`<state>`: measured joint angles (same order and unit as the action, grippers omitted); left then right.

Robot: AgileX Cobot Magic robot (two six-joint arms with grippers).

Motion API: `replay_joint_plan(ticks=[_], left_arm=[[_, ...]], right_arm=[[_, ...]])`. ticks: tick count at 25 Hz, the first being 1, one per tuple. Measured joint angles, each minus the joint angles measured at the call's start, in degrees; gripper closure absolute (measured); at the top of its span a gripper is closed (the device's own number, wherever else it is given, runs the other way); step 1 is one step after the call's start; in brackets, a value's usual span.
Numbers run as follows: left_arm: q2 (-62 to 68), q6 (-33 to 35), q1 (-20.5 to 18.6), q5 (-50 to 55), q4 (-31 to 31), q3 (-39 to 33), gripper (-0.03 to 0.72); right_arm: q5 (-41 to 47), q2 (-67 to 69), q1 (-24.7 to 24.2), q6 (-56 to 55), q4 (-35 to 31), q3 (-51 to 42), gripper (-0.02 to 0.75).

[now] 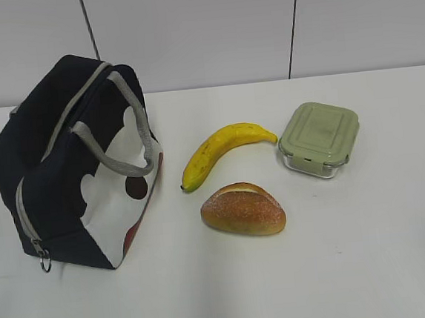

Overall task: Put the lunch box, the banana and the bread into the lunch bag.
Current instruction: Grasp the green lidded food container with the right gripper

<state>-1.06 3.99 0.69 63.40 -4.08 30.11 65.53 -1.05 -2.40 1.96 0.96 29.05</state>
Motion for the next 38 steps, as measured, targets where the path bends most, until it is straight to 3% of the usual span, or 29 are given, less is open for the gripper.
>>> replay_joint_plan(ticks=[12, 17, 22, 28, 38], left_arm=[[0.28, 0.0, 0.0, 0.12, -0.43, 0.08, 0.104], [7.73, 0.0, 0.0, -0.4, -1.82, 4.58, 0.128], [20.97, 0.07, 0.0, -5.63, -2.25, 12.26, 0.135], [41.49, 4.52, 0.0, -6.41, -8.38, 25.66, 0.139], [76.17, 7.08, 0.0, 5.23, -15.65, 52.19, 0.202]], right_arm=[[0.0, 0.0, 0.0, 0.0, 0.0, 0.0, 0.155], [0.0, 0.0, 0.0, 0.0, 0.0, 0.0, 0.155], [0.0, 0.0, 0.0, 0.0, 0.0, 0.0, 0.155], [0.0, 0.0, 0.0, 0.0, 0.0, 0.0, 0.155], [0.0, 0.0, 0.0, 0.0, 0.0, 0.0, 0.155]])
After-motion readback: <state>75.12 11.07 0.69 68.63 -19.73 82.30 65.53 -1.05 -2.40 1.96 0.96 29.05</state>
